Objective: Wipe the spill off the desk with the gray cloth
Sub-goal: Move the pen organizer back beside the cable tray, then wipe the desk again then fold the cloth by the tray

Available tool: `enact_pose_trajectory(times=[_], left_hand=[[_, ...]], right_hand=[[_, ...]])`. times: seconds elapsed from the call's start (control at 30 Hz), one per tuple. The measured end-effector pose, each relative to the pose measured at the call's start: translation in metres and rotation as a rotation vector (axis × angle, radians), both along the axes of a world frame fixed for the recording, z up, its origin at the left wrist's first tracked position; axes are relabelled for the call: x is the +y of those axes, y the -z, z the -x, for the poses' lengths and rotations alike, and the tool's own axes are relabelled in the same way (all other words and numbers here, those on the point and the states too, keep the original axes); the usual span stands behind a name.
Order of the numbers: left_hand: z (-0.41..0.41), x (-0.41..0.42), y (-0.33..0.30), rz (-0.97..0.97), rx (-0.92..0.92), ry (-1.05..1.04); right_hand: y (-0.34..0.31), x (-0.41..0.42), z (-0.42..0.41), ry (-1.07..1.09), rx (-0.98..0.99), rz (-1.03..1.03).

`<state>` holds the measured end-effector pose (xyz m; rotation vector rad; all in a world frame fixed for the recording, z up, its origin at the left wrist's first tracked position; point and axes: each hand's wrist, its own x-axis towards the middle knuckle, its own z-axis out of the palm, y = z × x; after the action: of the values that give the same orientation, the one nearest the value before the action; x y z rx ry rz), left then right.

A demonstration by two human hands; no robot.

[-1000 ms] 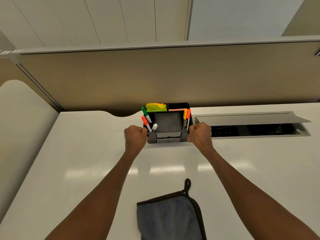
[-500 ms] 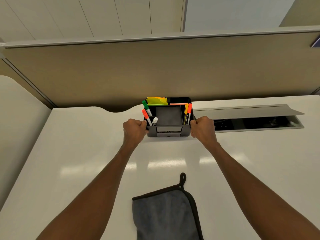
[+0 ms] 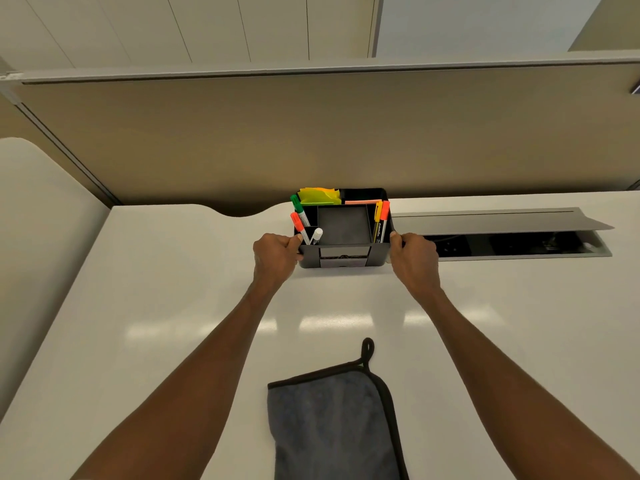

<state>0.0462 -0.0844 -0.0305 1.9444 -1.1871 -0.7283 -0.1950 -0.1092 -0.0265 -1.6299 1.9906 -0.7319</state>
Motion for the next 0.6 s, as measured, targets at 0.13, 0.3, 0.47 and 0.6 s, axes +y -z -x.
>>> enact_pose_trajectory(times=[0.13,0.3,0.47,0.6], left_hand=[[-0.010,0.020,0.002,0.006,-0.032,0.032],[-0.045,0.083,0.022,0.008,-0.197,-0.010],[-0.078,0.151,0.049,0.025,-0.615,-0.017],[-0.096,0.189,0.066,-0.126,-0.613,0.021]], right_hand=[[0.002,0.078,-0.013,-0.059,-0.113,0.127],[0.039,0.229,-0.027,-0.399,-0.012,0.111],[0.066,0.301,-0.047,-0.647,0.456,-0.022],[0.077,0.305,-0.056,-0.576,0.533,-0.154]])
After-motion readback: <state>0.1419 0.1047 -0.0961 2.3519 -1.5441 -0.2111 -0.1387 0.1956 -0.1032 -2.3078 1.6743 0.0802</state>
